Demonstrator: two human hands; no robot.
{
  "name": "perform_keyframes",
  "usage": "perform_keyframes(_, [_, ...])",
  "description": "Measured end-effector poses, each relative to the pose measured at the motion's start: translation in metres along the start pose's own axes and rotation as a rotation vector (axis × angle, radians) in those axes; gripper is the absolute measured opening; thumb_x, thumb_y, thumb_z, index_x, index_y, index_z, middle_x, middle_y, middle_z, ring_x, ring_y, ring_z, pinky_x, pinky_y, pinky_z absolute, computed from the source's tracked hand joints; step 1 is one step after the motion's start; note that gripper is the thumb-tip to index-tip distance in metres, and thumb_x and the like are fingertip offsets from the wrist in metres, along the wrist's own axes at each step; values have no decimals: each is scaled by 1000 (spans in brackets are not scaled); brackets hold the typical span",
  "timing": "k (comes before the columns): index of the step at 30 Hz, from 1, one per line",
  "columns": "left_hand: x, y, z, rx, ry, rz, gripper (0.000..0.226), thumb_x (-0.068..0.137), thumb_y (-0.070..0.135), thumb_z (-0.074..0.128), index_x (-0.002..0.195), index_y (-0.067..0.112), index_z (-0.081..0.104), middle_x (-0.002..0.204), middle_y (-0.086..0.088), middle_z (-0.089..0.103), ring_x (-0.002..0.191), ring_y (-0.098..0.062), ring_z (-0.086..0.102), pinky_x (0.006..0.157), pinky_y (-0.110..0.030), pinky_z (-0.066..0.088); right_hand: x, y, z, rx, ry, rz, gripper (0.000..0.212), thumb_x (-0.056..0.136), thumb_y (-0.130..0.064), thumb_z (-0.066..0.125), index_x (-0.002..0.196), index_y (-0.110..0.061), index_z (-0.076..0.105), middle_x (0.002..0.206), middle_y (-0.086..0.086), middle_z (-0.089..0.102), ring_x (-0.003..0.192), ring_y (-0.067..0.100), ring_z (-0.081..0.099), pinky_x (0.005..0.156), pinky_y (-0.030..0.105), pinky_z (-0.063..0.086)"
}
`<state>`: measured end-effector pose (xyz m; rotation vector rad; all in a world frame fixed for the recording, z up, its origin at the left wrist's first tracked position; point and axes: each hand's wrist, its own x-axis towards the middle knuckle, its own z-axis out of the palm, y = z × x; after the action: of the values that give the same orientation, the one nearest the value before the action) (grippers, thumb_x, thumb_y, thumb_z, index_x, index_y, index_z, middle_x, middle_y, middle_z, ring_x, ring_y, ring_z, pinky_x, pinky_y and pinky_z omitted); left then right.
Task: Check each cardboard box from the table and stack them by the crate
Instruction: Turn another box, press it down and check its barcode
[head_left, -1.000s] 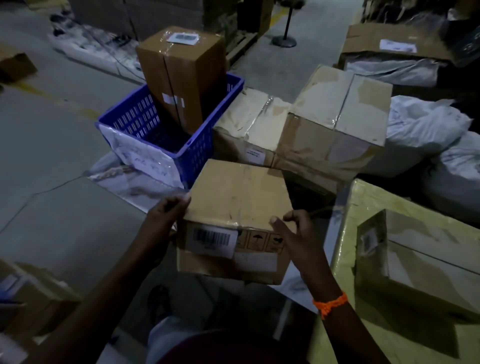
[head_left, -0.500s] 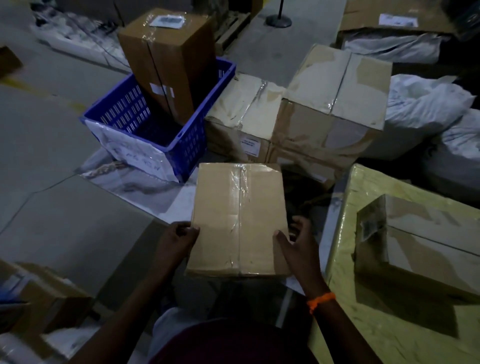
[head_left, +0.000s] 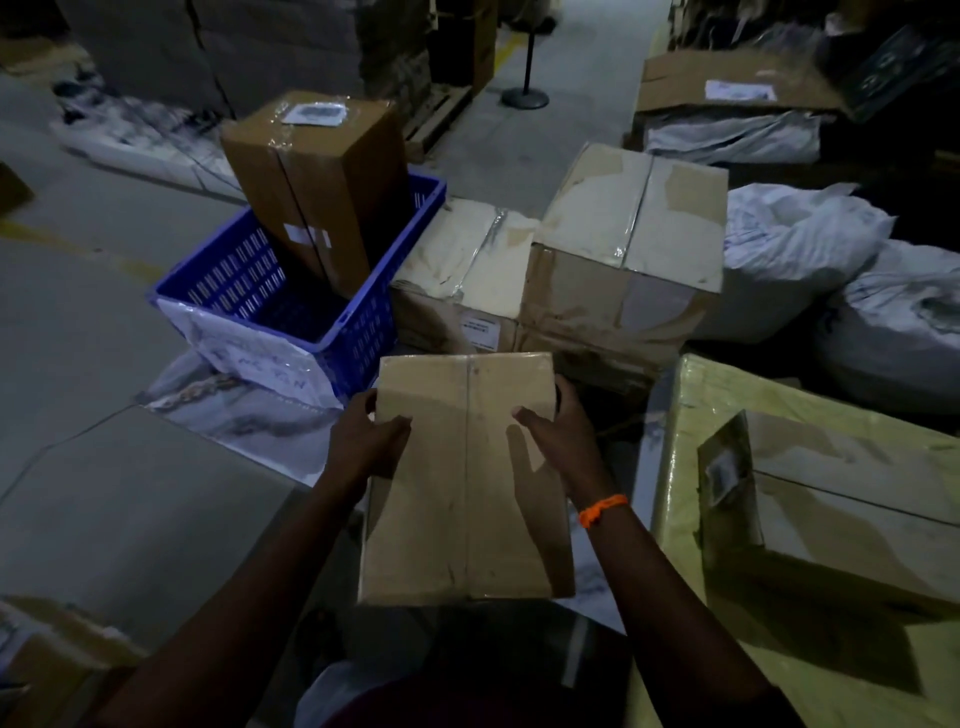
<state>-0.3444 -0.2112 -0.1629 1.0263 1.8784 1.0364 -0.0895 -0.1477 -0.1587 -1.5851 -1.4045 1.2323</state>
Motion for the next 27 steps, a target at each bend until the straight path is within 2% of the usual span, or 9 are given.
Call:
perform_keyframes(2, [-8,9,-3,-24,36,79,59,88,29,76,139,18,49,128,-1,60,116,-20,60,92,-42,54,-18,-19,-4,-5,51,-65,73,86,-23,81,149,-22,45,136,3,63,122,20,61,100,45,54])
perform_keyframes(5, [-19,30,-11,-41,99,236,72,78,49,76,141,26,47,119,15,59,109,2,59,90,-33,52,-28,-34,-9,19,126,-154,72,84,-12,82,145,-21,45,133,3,63,116,15,62,92,29,54])
perform_keyframes(6, [-20,34,-15,-18,124,290,79,76,56,75,144,31,44,122,16,59,111,2,58,91,-33,51,-30,-39,-10,24,156,-183,70,82,-11,82,142,-20,47,131,2,64,114,14,62,89,22,53])
perform_keyframes(9, [-17,38,-26,89,173,400,96,76,67,71,156,46,21,148,-3,50,129,-23,54,100,-48,51,-35,-54,-14,57,218,-240,59,83,-13,83,133,-19,52,123,0,67,107,9,66,86,21,54])
perform_keyframes(11, [-19,36,-31,111,201,432,103,78,64,71,160,43,11,149,-6,45,130,-29,54,99,-55,52,-41,-61,-16,98,226,-255,49,85,-17,82,125,-21,53,116,-6,68,103,1,67,84,20,55])
perform_keyframes(16, [-44,25,-29,-21,234,477,81,83,38,79,153,28,39,137,-9,50,120,-28,61,87,-28,60,-61,-51,-17,219,258,-212,35,92,-33,74,118,-15,58,105,-7,67,91,-10,63,77,9,48])
perform_keyframes(19, [-59,20,-23,-14,247,469,78,82,39,75,151,19,45,136,-9,52,119,-22,61,88,-39,61,-69,-43,-14,261,276,-181,36,93,-32,73,118,-11,58,107,-4,69,94,-5,66,79,12,50])
perform_keyframes(23, [-66,19,-22,-42,252,436,83,80,49,72,152,17,44,139,-9,49,121,-18,58,90,-36,59,-75,-39,-10,277,275,-194,35,94,-29,73,118,-9,57,109,1,69,97,4,67,79,15,51])
perform_keyframes(27, [-69,11,-23,-6,242,505,79,84,39,74,150,10,44,140,-12,50,124,-23,58,94,-46,59,-78,-30,-6,265,297,-200,37,90,-48,73,114,-25,58,112,0,69,103,14,67,87,35,56])
